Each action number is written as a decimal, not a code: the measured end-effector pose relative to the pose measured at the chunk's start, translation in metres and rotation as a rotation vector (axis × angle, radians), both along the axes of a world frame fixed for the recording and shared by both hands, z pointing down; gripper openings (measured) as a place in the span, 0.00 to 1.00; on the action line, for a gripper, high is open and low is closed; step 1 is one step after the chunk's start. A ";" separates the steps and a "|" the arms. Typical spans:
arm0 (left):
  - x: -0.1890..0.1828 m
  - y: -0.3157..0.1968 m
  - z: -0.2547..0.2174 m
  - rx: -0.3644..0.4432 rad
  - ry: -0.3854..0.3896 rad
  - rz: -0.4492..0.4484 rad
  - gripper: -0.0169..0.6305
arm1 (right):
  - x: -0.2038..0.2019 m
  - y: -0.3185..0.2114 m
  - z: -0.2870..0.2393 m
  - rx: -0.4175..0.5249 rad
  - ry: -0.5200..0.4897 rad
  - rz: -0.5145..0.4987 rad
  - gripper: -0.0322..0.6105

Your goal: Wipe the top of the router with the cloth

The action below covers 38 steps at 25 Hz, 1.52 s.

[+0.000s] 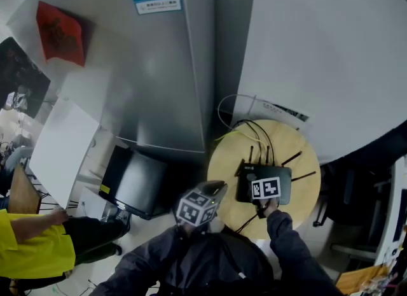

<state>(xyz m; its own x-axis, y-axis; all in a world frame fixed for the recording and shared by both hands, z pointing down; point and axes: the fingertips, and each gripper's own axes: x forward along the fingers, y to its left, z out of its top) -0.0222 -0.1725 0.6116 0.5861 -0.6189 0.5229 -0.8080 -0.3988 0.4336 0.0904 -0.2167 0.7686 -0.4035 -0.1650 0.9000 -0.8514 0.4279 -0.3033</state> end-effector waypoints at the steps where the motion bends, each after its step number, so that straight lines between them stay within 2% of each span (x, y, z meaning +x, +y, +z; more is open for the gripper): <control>1: 0.001 0.000 0.000 0.001 -0.001 0.002 0.07 | 0.008 -0.002 0.000 0.004 0.004 0.011 0.16; 5: 0.008 -0.002 0.001 0.002 -0.001 0.012 0.07 | 0.043 -0.013 -0.007 0.052 0.019 0.064 0.16; 17: 0.044 0.000 0.005 -0.008 -0.003 0.063 0.07 | 0.161 -0.012 -0.003 0.067 0.087 0.195 0.16; 22: 0.055 0.005 0.007 -0.017 -0.004 0.078 0.07 | 0.179 -0.008 0.002 0.051 0.082 0.215 0.16; 28: 0.050 0.012 0.007 -0.019 -0.014 0.065 0.07 | 0.154 -0.007 -0.007 0.080 0.042 0.207 0.16; 32: 0.042 0.017 0.007 -0.019 -0.016 0.049 0.07 | 0.105 0.004 -0.007 0.074 -0.030 0.153 0.16; 38: 0.025 0.025 0.005 -0.018 -0.022 0.029 0.07 | 0.027 0.030 -0.008 0.036 -0.085 0.068 0.16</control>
